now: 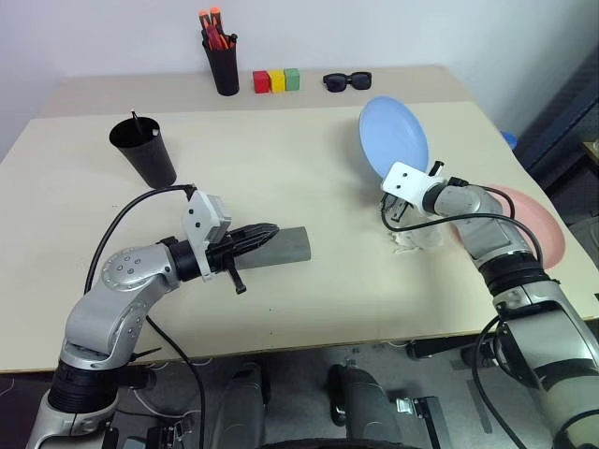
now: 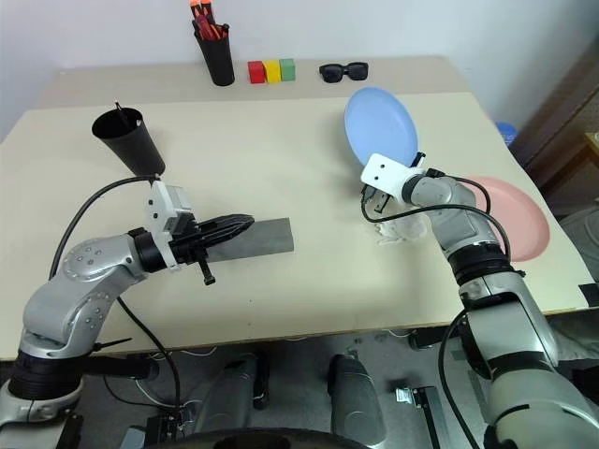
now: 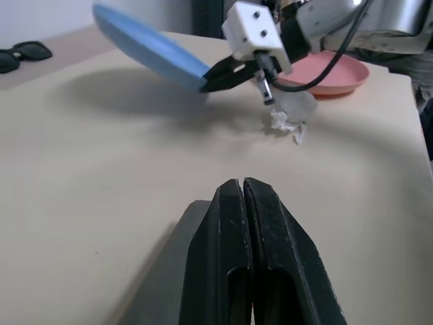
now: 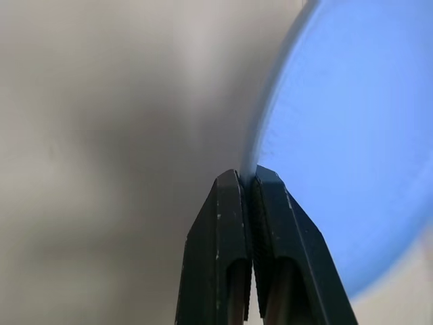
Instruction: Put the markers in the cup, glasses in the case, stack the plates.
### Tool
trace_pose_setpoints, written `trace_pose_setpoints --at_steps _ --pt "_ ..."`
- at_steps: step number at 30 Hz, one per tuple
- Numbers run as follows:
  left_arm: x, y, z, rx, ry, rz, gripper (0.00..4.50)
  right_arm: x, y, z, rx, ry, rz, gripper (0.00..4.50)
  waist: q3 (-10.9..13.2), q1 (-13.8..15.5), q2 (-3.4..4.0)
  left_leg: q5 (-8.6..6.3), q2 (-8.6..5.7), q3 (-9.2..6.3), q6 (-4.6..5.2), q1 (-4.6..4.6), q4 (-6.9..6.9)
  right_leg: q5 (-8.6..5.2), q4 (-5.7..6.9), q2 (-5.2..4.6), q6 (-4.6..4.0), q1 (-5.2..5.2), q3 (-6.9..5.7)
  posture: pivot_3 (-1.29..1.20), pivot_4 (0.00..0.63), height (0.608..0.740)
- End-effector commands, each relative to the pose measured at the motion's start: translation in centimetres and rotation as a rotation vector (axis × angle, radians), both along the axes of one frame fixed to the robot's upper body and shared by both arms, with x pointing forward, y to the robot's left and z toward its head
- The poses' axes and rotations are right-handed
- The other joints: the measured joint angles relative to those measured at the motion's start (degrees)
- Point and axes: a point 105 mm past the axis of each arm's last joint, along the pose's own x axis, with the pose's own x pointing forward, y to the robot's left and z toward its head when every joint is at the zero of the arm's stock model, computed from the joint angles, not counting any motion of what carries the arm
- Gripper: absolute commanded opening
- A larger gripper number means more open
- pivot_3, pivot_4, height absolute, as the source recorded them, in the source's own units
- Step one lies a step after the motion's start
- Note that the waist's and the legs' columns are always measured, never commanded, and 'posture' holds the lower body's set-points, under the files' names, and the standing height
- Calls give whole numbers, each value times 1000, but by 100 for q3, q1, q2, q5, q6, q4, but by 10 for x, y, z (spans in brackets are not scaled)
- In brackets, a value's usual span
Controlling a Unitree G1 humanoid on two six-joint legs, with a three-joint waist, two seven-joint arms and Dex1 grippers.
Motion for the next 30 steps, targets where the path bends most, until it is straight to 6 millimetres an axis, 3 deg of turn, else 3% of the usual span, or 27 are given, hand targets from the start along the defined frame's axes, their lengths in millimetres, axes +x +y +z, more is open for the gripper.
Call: trace_pose_setpoints --at_steps 1,4,9,14,15,19,22,26,30 --pt "-1 -5 10 -12 -44 -32 0 -22 -24 53 -4 -80 9 42 1 23 2 0 -1 0 0 0 0 0 -1 0 0 0 0 0 150 740" --pt "-2 -9 9 -13 -38 -63 0 -53 -54 62 -44 30 -20 42 2 91 3 0 0 0 0 1 0 -1 -3 -1 0 0 0 0 150 740" --pt "-4 -19 6 -10 -35 -126 0 -115 -105 49 -156 304 -120 42 1 118 4 -2 0 1 -2 6 2 -2 -11 -2 -2 7 0 0 150 740" --pt "-5 -36 8 -34 -38 -197 0 -150 -125 24 -171 484 -205 42 -3 82 12 -4 1 1 -3 13 16 -6 -9 -3 6 13 1 0 150 740" --pt "-5 -39 8 -33 -38 -209 0 -154 -123 17 -151 519 -205 307 -5 74 14 -4 1 1 -2 13 22 -6 -8 -3 6 13 2 0 150 740" --pt "-7 -44 6 -31 -38 -225 0 -157 -121 10 -150 534 -215 1957 -8 58 19 -6 1 0 0 13 35 -5 -6 -3 6 17 4 0 150 740" --pt "-9 -43 4 -31 -34 -228 0 -142 -104 25 -111 425 -170 3552 -7 60 19 -14 1 -2 -6 11 47 -6 -6 -3 6 20 3 0 150 740" --pt "-10 -42 2 -31 -32 -221 0 -127 -82 32 -29 356 -99 3552 -7 60 18 -21 1 -5 0 7 58 -6 -7 -3 7 25 3 0 150 740" --pt "-10 -42 2 -34 -35 -209 0 -109 -58 20 35 328 -37 3552 -6 80 16 -22 1 -6 3 5 62 -5 -9 -4 6 28 3 0 150 740"
